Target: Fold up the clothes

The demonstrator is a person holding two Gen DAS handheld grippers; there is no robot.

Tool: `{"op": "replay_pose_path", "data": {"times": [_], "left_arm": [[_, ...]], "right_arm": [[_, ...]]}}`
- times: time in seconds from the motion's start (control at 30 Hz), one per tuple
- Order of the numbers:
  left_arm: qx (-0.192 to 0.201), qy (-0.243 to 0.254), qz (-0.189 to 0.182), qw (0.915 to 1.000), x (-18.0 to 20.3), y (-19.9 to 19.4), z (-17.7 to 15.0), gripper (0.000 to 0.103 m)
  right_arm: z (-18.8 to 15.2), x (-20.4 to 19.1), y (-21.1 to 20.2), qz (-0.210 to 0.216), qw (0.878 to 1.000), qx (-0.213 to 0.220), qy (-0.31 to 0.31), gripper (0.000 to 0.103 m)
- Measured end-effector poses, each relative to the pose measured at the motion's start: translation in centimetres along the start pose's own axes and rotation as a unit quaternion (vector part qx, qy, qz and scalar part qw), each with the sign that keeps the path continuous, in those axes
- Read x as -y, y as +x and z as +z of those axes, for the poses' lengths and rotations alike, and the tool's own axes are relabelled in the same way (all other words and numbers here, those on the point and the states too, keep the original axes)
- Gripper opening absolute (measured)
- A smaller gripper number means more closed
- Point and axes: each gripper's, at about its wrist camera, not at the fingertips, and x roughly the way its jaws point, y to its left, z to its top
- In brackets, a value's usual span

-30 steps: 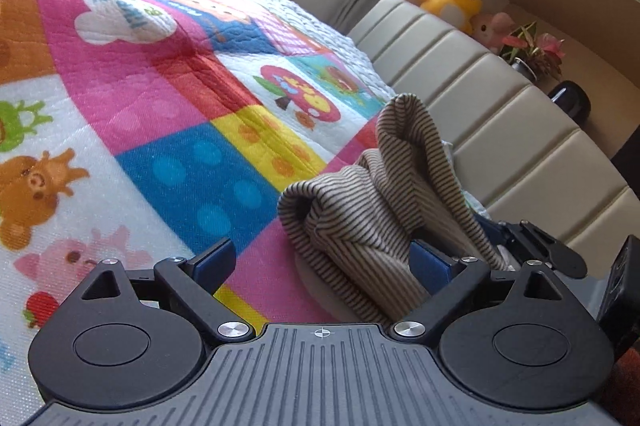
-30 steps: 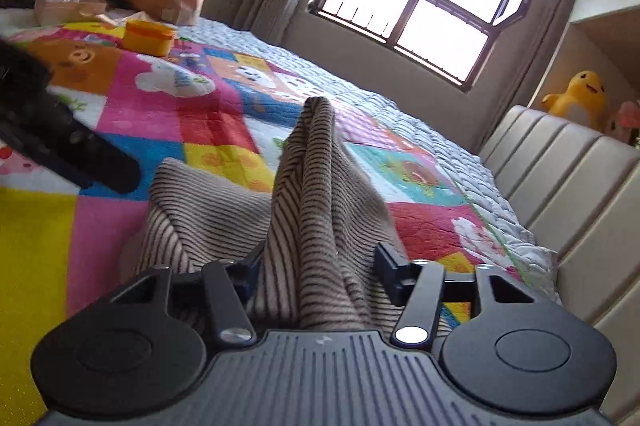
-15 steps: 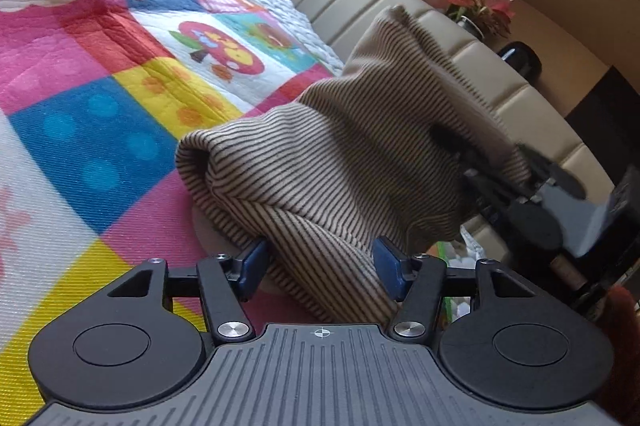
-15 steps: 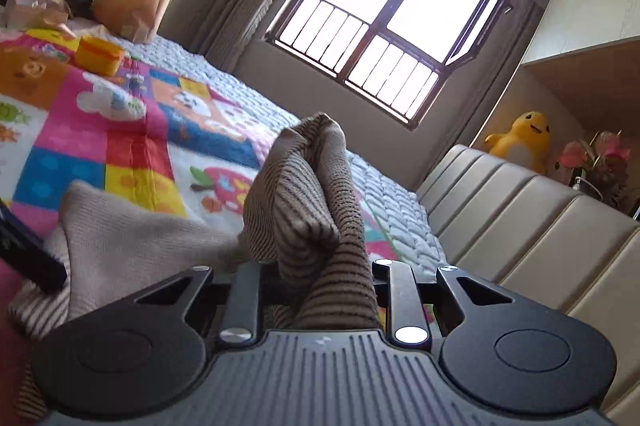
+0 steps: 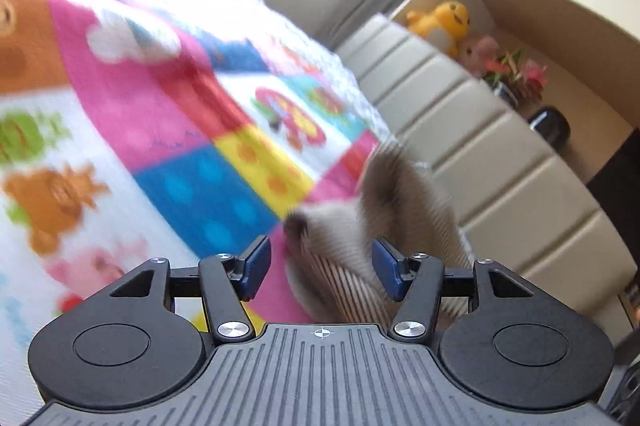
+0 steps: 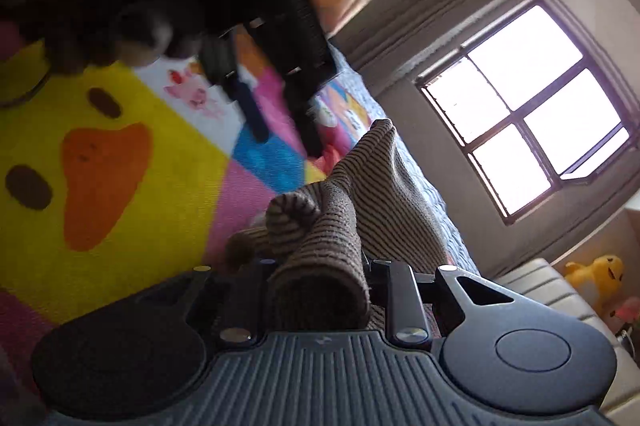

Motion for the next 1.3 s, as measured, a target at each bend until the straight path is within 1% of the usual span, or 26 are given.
{"op": "replay_pose_path", "data": {"times": [0.07, 0.17, 0.2, 0.27, 0.3, 0.37, 0.43, 0.47, 0.5, 0.6, 0.67, 0.73, 0.8, 0.87, 0.93, 1.0, 1.07, 1.1, 1.17, 1.2, 1.27, 1.3], "left_arm": [[0.023, 0.018, -0.004, 0.9996, 0.8, -1.5, 1.3, 0.065], [0.038, 0.054, -0.041, 0.9970, 3.3, -2.1, 2.4, 0.074], [0.035, 0.062, -0.055, 0.9960, 4.0, -1.8, 2.5, 0.078], [0.016, 0.072, -0.079, 0.9941, 5.3, -0.3, 2.5, 0.079], [0.000, 0.075, -0.082, 0.9937, 5.6, 1.0, 2.4, 0.079], [-0.034, 0.080, -0.075, 0.9934, 5.8, 3.8, 1.9, 0.077], [-0.059, 0.084, -0.059, 0.9931, 5.4, 6.3, 1.5, 0.073], [-0.066, 0.083, -0.051, 0.9930, 5.0, 7.4, 1.5, 0.071], [-0.069, 0.078, -0.051, 0.9932, 4.5, 7.9, 1.6, 0.070], [-0.073, 0.053, -0.062, 0.9940, 3.0, 8.6, 2.0, 0.070], [-0.075, 0.045, -0.066, 0.9940, 2.6, 8.9, 2.2, 0.070], [-0.079, 0.044, -0.065, 0.9938, 2.5, 9.3, 2.0, 0.070], [-0.082, 0.043, -0.066, 0.9936, 2.4, 9.7, 1.7, 0.070], [-0.082, 0.036, -0.070, 0.9936, 2.1, 9.7, 1.6, 0.070], [-0.082, 0.026, -0.074, 0.9936, 1.7, 9.7, 1.6, 0.070], [-0.081, 0.022, -0.075, 0.9936, 1.5, 9.6, 1.6, 0.070], [-0.081, 0.022, -0.074, 0.9937, 1.3, 9.4, 1.5, 0.069], [-0.081, 0.022, -0.074, 0.9937, 1.2, 9.3, 1.5, 0.069], [-0.081, 0.021, -0.074, 0.9937, 1.0, 9.2, 1.4, 0.068], [-0.081, 0.021, -0.073, 0.9938, 0.9, 9.1, 1.4, 0.065], [-0.081, 0.022, -0.073, 0.9938, 0.8, 8.9, 1.3, 0.064], [-0.079, 0.025, -0.071, 0.9940, 0.8, 8.7, 1.2, 0.062]], "right_arm": [[0.1, -1.2, 0.4, 0.012, 1.000, 0.000, -0.019, 0.022], [0.0, -1.7, 0.9, 0.011, 1.000, -0.005, -0.026, 0.022], [0.1, -1.6, 1.0, 0.010, 1.000, -0.006, -0.021, 0.023], [0.1, -1.1, 1.2, 0.010, 1.000, -0.008, -0.007, 0.024], [0.0, -0.7, 1.2, 0.010, 1.000, -0.007, -0.001, 0.024], [-0.1, 0.2, 1.1, 0.010, 1.000, -0.006, 0.009, 0.026], [-0.5, 1.1, 0.6, 0.006, 1.000, -0.009, 0.018, 0.037], [-0.8, 1.8, 0.1, 0.004, 1.000, -0.009, 0.027, 0.050], [-1.2, 2.5, -0.4, 0.002, 0.999, -0.009, 0.039, 0.061], [-2.3, 5.4, -2.4, 0.010, 0.995, -0.011, 0.101, 0.064], [-2.7, 7.3, -3.9, 0.016, 0.989, 0.003, 0.150, 0.070], [-2.7, 9.2, -5.2, 0.015, 0.980, 0.029, 0.197, 0.073], [-2.4, 11.0, -6.4, 0.008, 0.967, 0.066, 0.244, 0.076], [-2.0, 12.8, -6.9, 0.001, 0.951, 0.101, 0.291, 0.078], [-2.0, 14.0, -6.5, -0.001, 0.937, 0.120, 0.328, 0.078], [-2.2, 14.2, -4.7, 0.011, 0.930, 0.115, 0.350, 0.078], [-2.7, 13.1, -2.4, 0.050, 0.925, 0.091, 0.364, 0.077], [-3.0, 12.1, -1.0, 0.068, 0.925, 0.069, 0.367, 0.077], [-4.2, 9.4, 2.1, 0.097, 0.928, 0.002, 0.360, 0.076], [-4.9, 8.2, 3.2, 0.104, 0.926, -0.016, 0.361, 0.076], [-5.8, 7.2, 3.7, 0.101, 0.920, -0.011, 0.377, 0.077], [-5.7, 7.2, 3.6, 0.100, 0.920, -0.010, 0.378, 0.077]]}}
